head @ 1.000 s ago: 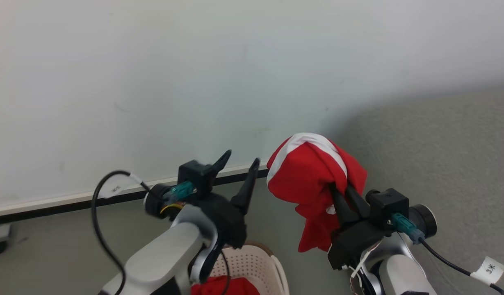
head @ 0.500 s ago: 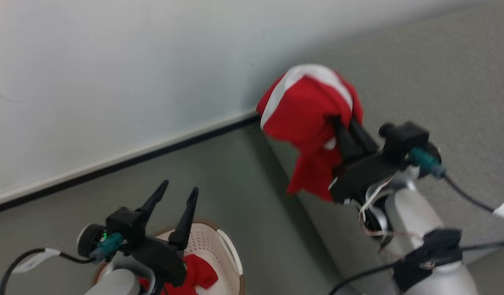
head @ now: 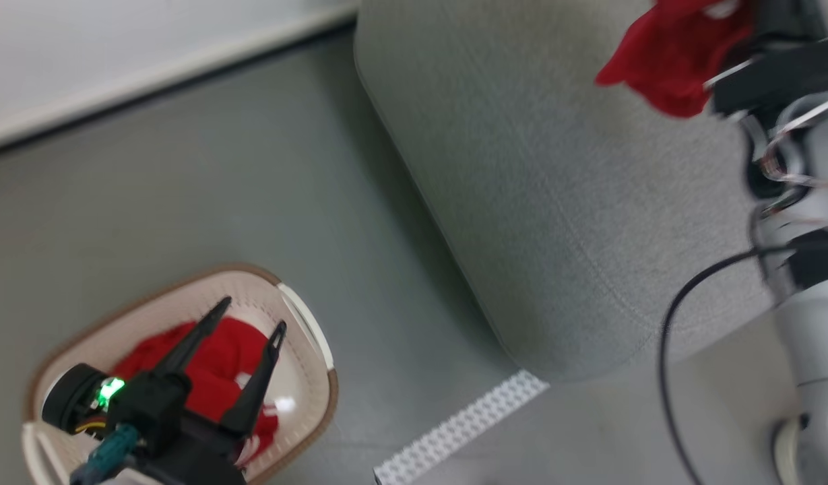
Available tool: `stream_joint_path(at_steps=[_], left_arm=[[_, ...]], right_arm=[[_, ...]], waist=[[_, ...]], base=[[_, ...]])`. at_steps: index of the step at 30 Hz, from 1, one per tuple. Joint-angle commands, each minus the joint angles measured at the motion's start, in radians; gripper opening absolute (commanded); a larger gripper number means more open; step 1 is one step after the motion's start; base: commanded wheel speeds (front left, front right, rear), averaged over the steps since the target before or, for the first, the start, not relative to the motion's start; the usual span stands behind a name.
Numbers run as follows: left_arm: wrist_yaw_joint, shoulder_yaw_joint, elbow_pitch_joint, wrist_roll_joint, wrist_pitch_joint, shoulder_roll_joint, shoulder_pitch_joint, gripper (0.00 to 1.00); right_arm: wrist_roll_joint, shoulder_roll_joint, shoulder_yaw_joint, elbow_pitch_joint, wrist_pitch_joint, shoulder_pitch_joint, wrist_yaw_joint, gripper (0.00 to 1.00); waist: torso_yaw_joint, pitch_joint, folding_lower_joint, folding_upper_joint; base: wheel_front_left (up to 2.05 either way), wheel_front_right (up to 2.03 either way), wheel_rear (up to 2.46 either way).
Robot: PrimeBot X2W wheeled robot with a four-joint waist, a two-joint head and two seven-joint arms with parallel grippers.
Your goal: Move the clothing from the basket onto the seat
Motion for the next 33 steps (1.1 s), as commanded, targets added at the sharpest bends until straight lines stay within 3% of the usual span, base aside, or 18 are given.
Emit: stream_joint_path(at_steps=[1,6,14,15,16,21,29,33], left_arm=[[0.011,0.000,-0.034,0.022,0.009,0.031,0.021,1.00],[0.030,-0.027,-0.152,0.075,0.050,0.080,0.035,1.00],[0.069,-0.047,-0.253,0.138,0.099,0.099,0.026,1.00],[0.068,-0.050,-0.252,0.140,0.099,0.096,0.023,1.00],[0.063,-0.055,-0.249,0.142,0.098,0.089,0.019,1.00],[0.021,-0.082,-0.204,0.145,0.078,0.036,-0.023,1.00],[-0.034,-0.110,-0.078,0.102,0.007,-0.062,-0.053,1.00],[-0.062,-0.116,0.014,0.059,-0.031,-0.134,-0.047,1.00]], right_arm=[[0.016,-0.015,-0.023,0.024,-0.010,-0.032,0.000,0.00],[0.006,-0.084,-0.130,0.145,-0.021,-0.103,0.000,0.00],[-0.013,-0.080,-0.263,0.306,-0.028,-0.129,0.000,0.03],[-0.020,-0.081,-0.264,0.318,-0.028,-0.124,0.000,0.42],[-0.032,-0.083,-0.260,0.325,-0.028,-0.115,0.000,1.00],[-0.110,-0.107,-0.235,0.343,-0.028,-0.075,0.000,1.00],[-0.160,-0.088,-0.187,0.281,-0.028,0.032,0.000,1.00],[-0.164,-0.097,-0.160,0.242,-0.028,0.130,0.000,1.00]], waist=[[-0.065,0.201,-0.0004,-0.0003],[-0.031,0.269,-0.0004,-0.0003],[0.008,0.344,-0.0004,-0.0003],[0.012,0.343,-0.0004,-0.0003],[0.016,0.341,-0.0004,-0.0003],[0.048,0.307,-0.0004,-0.0003],[0.102,0.191,-0.0004,-0.0003],[0.150,0.081,-0.0004,-0.0003]], base=[[0.00,0.00,0.00],[0.00,0.00,0.00],[0.00,0.00,0.00],[0.00,0.00,0.00],[0.00,0.00,0.00],[0.00,0.00,0.00],[0.00,0.00,0.00],[0.00,0.00,0.00]])
